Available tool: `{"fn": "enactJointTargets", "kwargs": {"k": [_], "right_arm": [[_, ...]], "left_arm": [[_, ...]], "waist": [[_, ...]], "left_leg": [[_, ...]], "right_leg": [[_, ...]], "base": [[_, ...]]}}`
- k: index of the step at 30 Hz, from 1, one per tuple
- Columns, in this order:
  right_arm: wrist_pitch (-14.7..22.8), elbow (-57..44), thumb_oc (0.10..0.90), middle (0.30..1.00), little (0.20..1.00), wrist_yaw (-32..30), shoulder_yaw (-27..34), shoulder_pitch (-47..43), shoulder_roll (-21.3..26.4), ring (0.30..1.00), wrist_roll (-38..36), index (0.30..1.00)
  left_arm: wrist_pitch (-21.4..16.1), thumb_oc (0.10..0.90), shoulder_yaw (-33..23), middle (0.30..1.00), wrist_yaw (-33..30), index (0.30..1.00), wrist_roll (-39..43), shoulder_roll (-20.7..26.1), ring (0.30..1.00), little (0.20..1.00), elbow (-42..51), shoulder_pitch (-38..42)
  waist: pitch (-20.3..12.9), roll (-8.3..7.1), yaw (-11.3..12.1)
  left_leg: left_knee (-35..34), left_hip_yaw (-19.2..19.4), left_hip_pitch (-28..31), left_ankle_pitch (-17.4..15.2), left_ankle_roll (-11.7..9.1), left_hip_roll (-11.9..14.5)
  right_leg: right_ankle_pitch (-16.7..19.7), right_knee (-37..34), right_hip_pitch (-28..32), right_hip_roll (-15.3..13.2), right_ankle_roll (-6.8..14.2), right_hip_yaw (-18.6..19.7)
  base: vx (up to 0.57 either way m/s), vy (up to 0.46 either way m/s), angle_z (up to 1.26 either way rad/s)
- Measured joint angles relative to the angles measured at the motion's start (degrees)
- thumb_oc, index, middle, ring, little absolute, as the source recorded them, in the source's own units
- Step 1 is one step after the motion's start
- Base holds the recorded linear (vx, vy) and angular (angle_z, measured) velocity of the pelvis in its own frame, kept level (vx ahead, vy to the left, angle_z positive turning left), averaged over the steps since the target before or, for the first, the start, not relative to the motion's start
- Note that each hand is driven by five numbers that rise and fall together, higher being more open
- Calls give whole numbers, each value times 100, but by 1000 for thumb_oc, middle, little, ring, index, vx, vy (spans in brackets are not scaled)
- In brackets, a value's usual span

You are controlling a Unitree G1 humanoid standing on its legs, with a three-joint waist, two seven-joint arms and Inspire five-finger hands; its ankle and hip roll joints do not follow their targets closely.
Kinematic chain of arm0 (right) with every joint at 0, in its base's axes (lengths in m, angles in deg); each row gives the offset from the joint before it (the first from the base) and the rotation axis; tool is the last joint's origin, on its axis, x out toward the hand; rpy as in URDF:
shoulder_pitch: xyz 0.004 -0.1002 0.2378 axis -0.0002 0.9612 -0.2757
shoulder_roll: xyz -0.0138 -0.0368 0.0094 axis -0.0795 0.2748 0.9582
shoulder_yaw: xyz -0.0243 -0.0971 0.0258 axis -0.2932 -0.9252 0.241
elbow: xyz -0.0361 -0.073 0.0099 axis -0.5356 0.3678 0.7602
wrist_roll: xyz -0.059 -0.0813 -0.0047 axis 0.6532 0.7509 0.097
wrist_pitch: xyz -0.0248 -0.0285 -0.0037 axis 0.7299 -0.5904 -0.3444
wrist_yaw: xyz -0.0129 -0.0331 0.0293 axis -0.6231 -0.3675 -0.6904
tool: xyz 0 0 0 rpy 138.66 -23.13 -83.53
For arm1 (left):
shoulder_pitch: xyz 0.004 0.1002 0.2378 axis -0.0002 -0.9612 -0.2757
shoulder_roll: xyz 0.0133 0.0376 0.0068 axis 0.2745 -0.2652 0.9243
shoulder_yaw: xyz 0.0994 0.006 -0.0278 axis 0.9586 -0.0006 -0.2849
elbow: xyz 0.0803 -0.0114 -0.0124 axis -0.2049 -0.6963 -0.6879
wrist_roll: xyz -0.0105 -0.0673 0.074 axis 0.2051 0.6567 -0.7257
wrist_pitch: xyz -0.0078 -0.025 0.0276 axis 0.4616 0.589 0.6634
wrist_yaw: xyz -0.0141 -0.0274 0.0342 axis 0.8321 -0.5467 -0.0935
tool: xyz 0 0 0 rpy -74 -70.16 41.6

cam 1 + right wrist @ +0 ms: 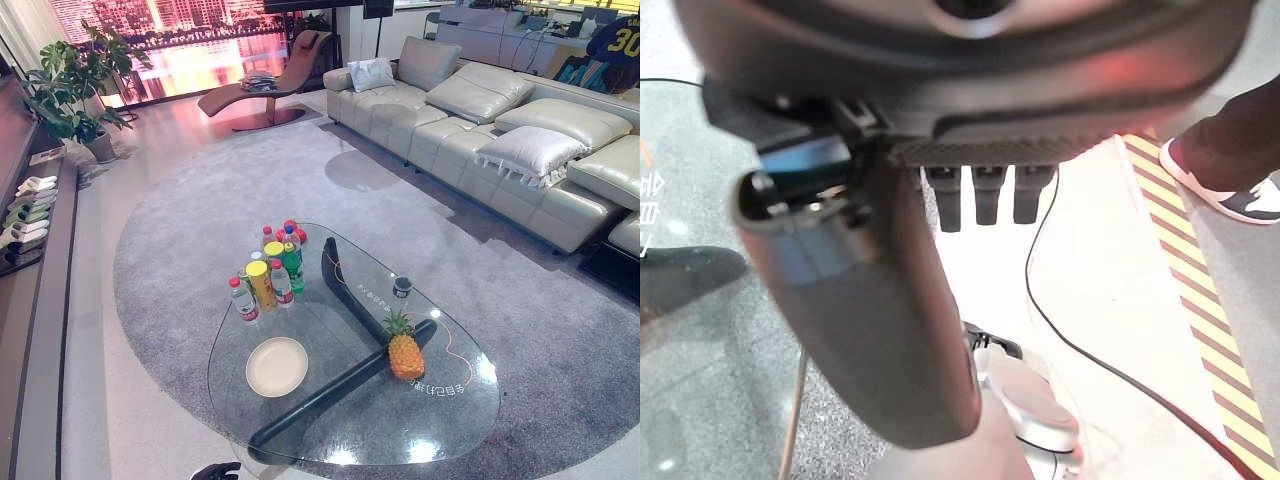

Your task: Pick up the fruit to the plate

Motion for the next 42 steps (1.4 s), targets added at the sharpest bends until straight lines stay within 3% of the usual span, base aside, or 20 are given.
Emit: {"fn": "enactJointTargets", "kwargs": {"k": [42], "right_arm": [[-1,-3,800,900,900,1,-5,-1,0,900,0,900]], "left_arm": [[8,800,2,900,6,900,5,0,900,900,-4,-5]], "waist": [[-32,-9,3]], "left_leg": [[0,2,20,3,-4,0]], "right_leg": [[5,0,27,0,0,1]], "base": [[0,0,0]]}}
